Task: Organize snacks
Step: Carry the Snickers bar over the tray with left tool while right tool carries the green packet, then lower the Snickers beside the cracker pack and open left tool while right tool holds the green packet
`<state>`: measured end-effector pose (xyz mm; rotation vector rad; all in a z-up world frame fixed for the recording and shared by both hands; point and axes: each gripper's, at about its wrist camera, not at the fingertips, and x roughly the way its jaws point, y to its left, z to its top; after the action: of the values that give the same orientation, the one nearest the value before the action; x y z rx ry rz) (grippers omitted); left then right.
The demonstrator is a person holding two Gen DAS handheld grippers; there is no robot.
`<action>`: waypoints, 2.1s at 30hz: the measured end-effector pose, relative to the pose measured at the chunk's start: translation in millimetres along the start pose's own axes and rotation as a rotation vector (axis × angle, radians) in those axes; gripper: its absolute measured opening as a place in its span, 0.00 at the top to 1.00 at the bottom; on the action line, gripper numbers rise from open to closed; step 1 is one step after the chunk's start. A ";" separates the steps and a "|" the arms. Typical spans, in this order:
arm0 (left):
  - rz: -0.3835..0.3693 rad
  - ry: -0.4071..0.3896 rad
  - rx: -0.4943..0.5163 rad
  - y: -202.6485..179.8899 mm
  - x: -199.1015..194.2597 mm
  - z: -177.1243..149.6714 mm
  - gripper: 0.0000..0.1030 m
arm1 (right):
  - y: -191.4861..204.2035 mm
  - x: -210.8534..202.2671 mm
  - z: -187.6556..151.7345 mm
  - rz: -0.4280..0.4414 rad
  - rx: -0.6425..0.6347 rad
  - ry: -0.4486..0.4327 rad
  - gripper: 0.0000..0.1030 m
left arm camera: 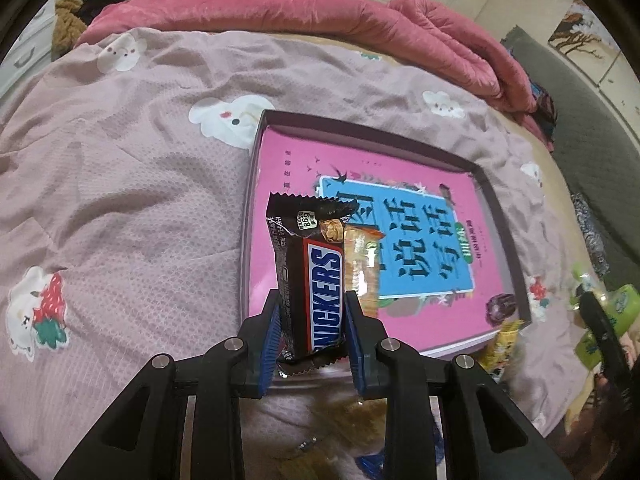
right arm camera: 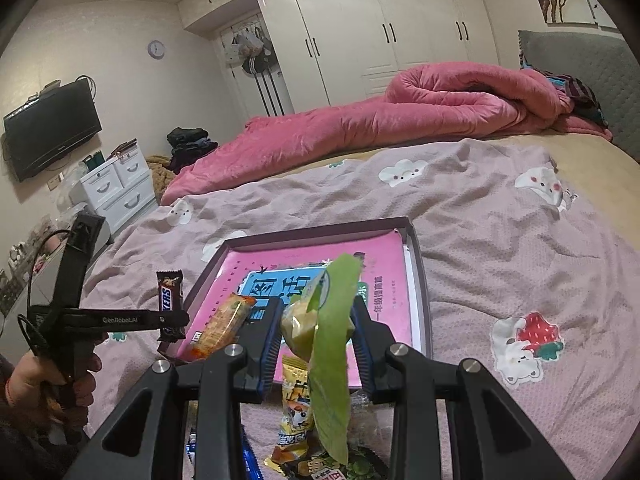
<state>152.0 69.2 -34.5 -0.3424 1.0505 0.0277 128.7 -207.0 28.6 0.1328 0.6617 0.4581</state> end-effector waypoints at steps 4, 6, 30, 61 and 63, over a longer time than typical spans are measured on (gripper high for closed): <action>0.007 0.017 0.001 0.5 10.6 0.3 0.71 | -6.4 0.3 2.1 -0.023 0.020 -0.012 0.68; 0.010 0.030 0.004 0.2 16.9 -0.2 0.71 | -10.4 1.6 2.7 -0.036 0.024 -0.012 0.68; -0.054 0.089 -0.015 -7.4 35.1 -1.7 0.71 | -36.3 70.2 3.1 -0.018 0.082 0.156 0.68; -0.035 0.099 -0.015 -1.8 39.3 -7.6 0.70 | -19.4 98.5 -12.0 0.034 0.071 0.266 0.67; -0.035 0.099 -0.016 -1.8 39.3 -7.7 0.70 | -19.7 96.7 -11.8 0.027 0.068 0.264 0.67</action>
<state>165.5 59.7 -71.0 -0.3798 1.1421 -0.0124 195.7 -181.4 -40.2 0.1471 0.9360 0.4837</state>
